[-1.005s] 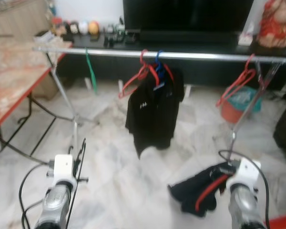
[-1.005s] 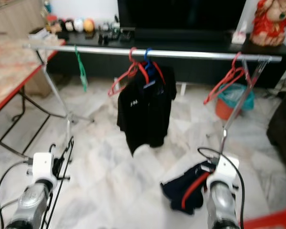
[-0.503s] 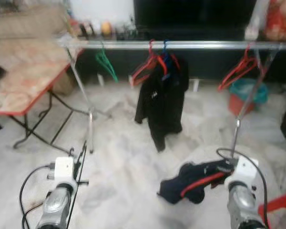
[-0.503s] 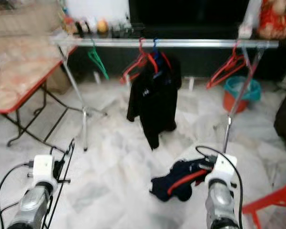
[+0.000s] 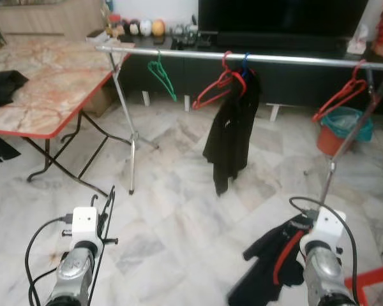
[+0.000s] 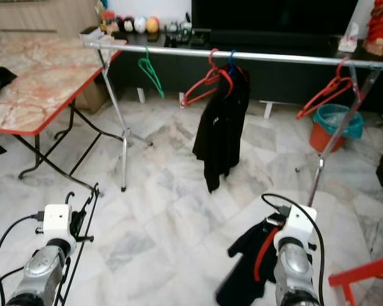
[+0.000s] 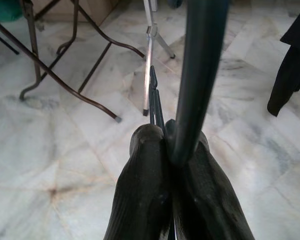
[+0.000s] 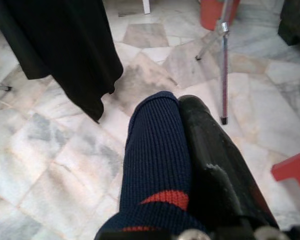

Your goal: Hang hanger

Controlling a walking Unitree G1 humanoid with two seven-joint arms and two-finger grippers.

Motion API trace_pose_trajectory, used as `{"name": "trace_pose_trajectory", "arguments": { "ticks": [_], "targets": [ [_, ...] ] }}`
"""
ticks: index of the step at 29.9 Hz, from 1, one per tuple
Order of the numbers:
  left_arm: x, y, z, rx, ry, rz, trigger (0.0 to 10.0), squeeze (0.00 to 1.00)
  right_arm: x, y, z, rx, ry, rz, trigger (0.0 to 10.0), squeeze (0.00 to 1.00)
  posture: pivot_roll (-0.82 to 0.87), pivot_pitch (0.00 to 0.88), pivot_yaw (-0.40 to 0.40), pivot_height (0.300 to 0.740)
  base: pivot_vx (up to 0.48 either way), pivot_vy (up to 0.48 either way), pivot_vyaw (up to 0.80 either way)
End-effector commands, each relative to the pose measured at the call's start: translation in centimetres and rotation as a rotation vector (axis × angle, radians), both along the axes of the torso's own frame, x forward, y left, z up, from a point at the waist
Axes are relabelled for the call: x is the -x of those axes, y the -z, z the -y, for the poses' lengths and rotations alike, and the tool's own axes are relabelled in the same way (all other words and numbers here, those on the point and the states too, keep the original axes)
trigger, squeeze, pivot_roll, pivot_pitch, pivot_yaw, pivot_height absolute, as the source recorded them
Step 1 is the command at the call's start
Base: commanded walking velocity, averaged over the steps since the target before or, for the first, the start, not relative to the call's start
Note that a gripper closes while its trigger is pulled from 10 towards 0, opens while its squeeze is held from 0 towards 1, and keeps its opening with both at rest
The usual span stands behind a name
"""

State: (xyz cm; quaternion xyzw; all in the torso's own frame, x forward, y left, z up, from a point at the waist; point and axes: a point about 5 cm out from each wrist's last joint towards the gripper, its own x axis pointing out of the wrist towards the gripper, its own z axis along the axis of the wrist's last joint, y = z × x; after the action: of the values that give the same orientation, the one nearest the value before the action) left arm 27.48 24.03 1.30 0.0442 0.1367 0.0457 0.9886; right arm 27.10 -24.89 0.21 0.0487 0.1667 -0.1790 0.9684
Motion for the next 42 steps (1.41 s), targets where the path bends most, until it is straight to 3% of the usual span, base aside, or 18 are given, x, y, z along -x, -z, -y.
{"name": "trace_pose_trajectory", "arguments": {
  "ticks": [1,18,25,29,31,35,42],
  "targets": [
    [-0.2,-0.3,-0.1,-0.002,0.003,0.008,10.0,0.00,-0.4,-0.6,0.3,0.012,0.008,0.031,10.0,0.00,0.04,0.000,0.046,0.740,0.000,0.319,0.00],
    [-0.3,-0.4,0.1,-0.003,0.012,0.016,10.0,0.00,-1.1,-1.0,-0.2,0.019,-0.022,0.032,10.0,0.00,0.06,0.000,0.036,0.740,0.000,0.305,0.00],
    [-0.8,-1.1,0.3,-0.032,0.053,0.044,10.0,0.00,-1.5,-1.3,-0.2,0.035,-0.044,0.019,10.0,0.00,0.07,0.000,0.032,0.740,0.000,0.000,0.00],
    [-1.5,-2.0,1.2,-0.032,0.150,0.066,10.0,0.00,-2.4,-1.7,-0.9,0.100,-0.142,-0.010,10.0,0.00,0.07,0.000,0.028,0.740,0.000,0.000,0.00],
    [-2.2,-3.0,2.3,-0.017,0.288,0.081,10.0,0.00,-3.4,-2.3,-1.7,0.150,-0.254,-0.057,10.0,0.00,0.08,0.000,0.023,0.740,0.000,0.000,0.00],
    [-2.6,-4.3,3.7,-0.003,0.450,0.085,10.0,0.00,-4.7,-3.1,-2.8,0.242,-0.396,-0.113,10.0,0.00,0.08,0.000,0.022,0.740,0.000,0.000,0.00],
    [-2.6,-5.4,7.2,-0.069,0.803,0.002,10.0,0.00,-7.9,-6.3,-5.9,0.343,-0.590,-0.082,10.0,0.00,0.06,0.000,0.018,0.740,0.000,0.000,0.00]
  ]
}}
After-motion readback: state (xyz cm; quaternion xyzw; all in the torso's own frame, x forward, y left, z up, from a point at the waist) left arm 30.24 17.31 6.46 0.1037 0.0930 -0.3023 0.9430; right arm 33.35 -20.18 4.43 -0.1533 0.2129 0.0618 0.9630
